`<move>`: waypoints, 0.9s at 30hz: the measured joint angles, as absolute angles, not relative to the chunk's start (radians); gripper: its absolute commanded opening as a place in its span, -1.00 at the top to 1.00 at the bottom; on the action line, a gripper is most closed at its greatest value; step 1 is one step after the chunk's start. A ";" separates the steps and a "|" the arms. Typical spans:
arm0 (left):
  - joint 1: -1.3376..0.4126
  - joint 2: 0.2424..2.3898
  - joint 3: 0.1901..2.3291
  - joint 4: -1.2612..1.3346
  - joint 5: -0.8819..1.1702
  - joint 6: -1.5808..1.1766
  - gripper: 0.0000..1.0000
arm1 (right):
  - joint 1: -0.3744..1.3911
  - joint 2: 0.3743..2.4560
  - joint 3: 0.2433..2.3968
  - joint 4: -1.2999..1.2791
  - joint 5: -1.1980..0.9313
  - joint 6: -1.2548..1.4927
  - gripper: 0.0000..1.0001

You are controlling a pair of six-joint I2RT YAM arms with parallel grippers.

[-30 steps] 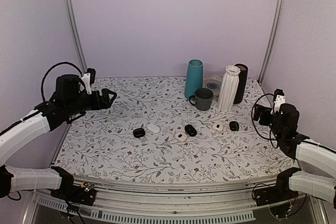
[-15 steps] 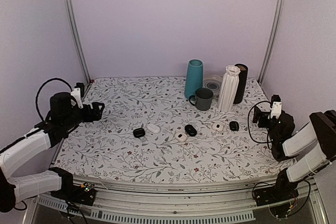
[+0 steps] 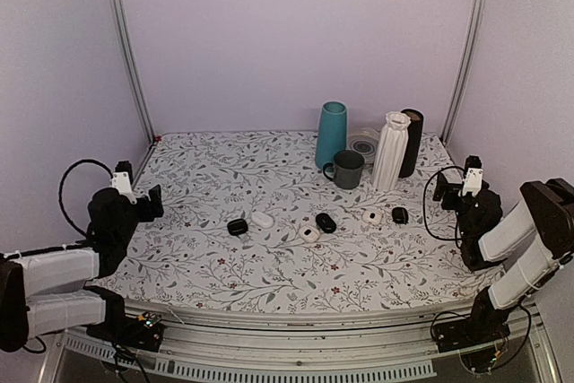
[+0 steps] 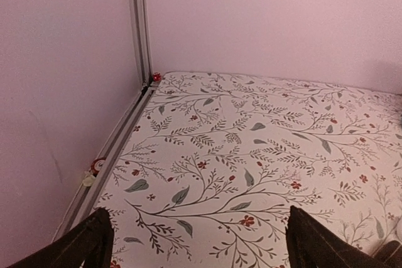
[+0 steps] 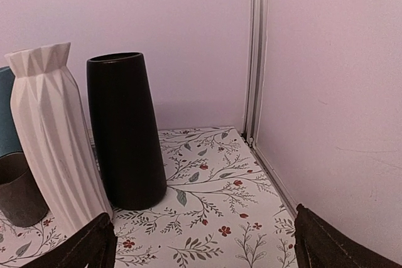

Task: Insert the wireless bluetooth earbuds into the charging case
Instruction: Reset both arms

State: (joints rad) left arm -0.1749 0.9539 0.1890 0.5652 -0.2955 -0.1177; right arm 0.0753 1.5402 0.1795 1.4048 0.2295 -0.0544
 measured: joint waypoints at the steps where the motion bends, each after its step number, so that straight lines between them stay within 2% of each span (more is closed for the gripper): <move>1: -0.167 0.987 0.167 0.627 -0.303 -0.105 -0.92 | 0.075 1.540 0.179 1.405 0.233 -0.052 -0.98; 6: -0.143 1.223 0.105 0.952 -0.326 -0.027 -0.92 | 0.075 1.540 0.179 1.404 0.235 -0.047 -0.98; 14: -0.142 1.370 0.133 1.235 -0.297 0.049 -0.92 | 0.075 1.540 0.179 1.403 0.235 -0.045 -0.98; 17: -0.141 1.520 0.107 1.443 -0.301 0.076 -0.92 | 0.075 1.540 0.179 1.402 0.235 -0.045 -0.98; 19: -0.141 1.590 0.092 1.466 -0.305 0.086 -0.92 | 0.075 1.540 0.179 1.401 0.235 -0.045 -0.98; 27: -0.074 1.568 0.226 1.398 -0.262 0.059 -0.92 | 0.075 1.540 0.179 1.399 0.235 -0.045 -0.98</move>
State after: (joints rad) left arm -0.0742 1.5681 0.2256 1.3975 -0.2615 0.0589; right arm 0.0753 1.5402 0.1795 1.3987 0.2352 -0.0448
